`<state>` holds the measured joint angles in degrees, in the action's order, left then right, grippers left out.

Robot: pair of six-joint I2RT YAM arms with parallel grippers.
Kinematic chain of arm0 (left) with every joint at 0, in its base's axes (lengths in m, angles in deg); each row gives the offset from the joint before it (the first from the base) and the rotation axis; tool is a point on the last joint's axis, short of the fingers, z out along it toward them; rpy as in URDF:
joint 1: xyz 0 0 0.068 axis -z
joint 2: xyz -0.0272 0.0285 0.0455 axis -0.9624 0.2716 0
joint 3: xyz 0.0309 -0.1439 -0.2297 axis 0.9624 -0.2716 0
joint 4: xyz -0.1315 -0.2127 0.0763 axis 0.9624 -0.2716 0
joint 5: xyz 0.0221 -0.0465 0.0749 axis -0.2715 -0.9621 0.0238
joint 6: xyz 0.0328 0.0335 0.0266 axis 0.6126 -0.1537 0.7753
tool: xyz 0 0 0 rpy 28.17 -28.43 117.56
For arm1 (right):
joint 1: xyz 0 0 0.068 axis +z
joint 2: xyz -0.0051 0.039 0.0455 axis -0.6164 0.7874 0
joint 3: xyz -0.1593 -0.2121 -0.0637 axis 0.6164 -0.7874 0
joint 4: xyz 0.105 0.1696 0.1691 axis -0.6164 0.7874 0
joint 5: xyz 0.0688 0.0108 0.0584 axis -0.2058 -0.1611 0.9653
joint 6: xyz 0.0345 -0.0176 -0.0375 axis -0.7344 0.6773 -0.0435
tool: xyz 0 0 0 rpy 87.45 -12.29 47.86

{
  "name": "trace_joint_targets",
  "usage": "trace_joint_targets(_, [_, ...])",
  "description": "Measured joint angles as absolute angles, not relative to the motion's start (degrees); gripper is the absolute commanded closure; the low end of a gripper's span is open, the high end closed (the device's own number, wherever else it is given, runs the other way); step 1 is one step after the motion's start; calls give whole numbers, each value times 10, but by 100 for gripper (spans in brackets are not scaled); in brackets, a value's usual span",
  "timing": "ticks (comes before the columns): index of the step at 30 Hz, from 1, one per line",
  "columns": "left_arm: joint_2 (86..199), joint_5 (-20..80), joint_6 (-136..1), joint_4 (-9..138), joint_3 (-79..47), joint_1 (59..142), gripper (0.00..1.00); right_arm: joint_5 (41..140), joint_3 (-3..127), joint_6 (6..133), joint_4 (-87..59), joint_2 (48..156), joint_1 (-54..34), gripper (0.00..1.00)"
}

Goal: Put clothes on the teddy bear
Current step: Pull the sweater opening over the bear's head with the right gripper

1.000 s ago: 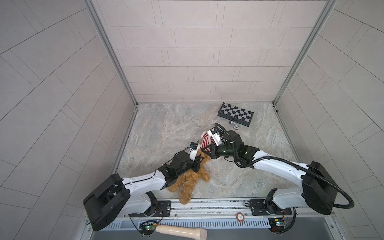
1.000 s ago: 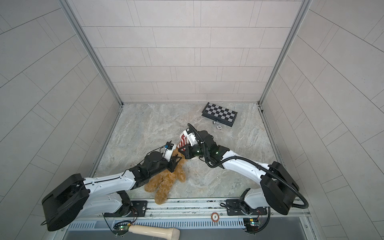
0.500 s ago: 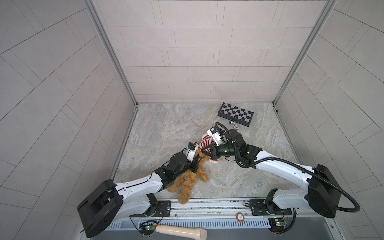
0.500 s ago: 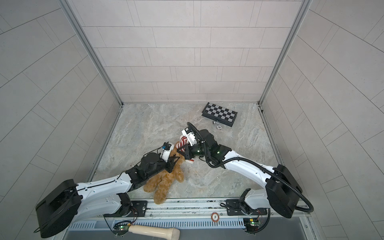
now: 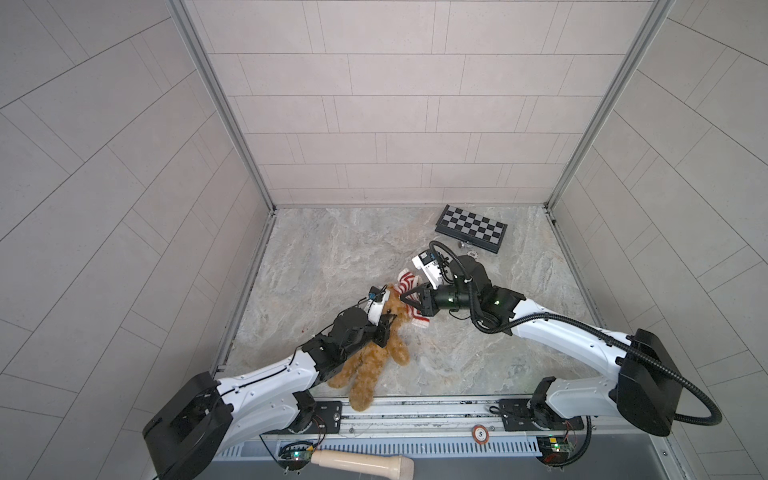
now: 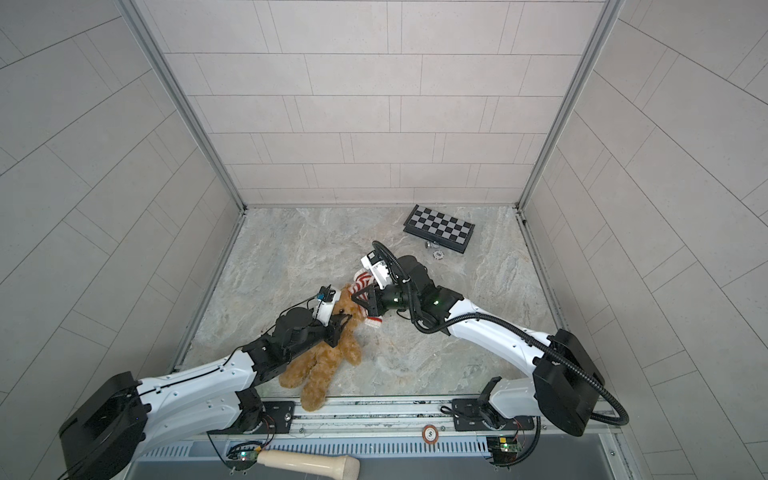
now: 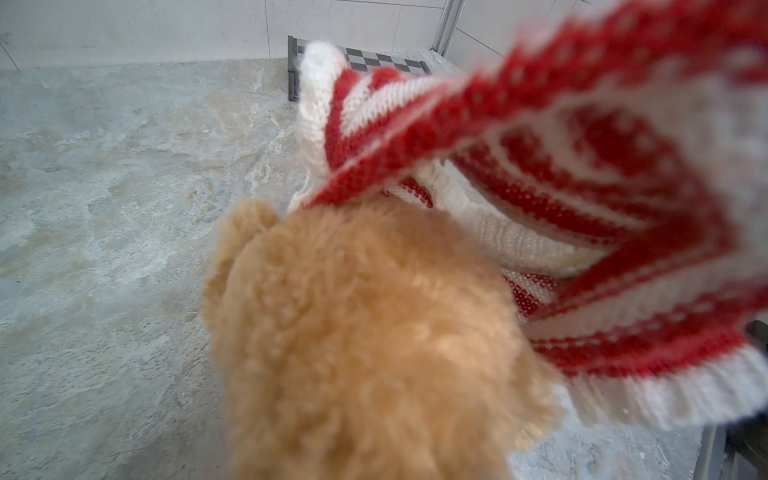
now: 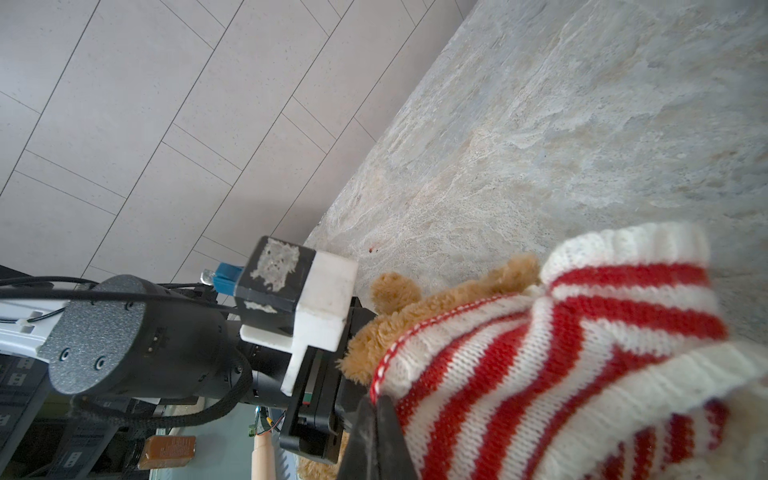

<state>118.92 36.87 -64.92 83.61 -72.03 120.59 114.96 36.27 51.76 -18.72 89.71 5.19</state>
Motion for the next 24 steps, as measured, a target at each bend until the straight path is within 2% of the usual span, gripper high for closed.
trace_joint_targets(24, [1189, 328, -641, 861, -728, 1206, 100, 1167, 399, 521, -177, 940, 60, 99])
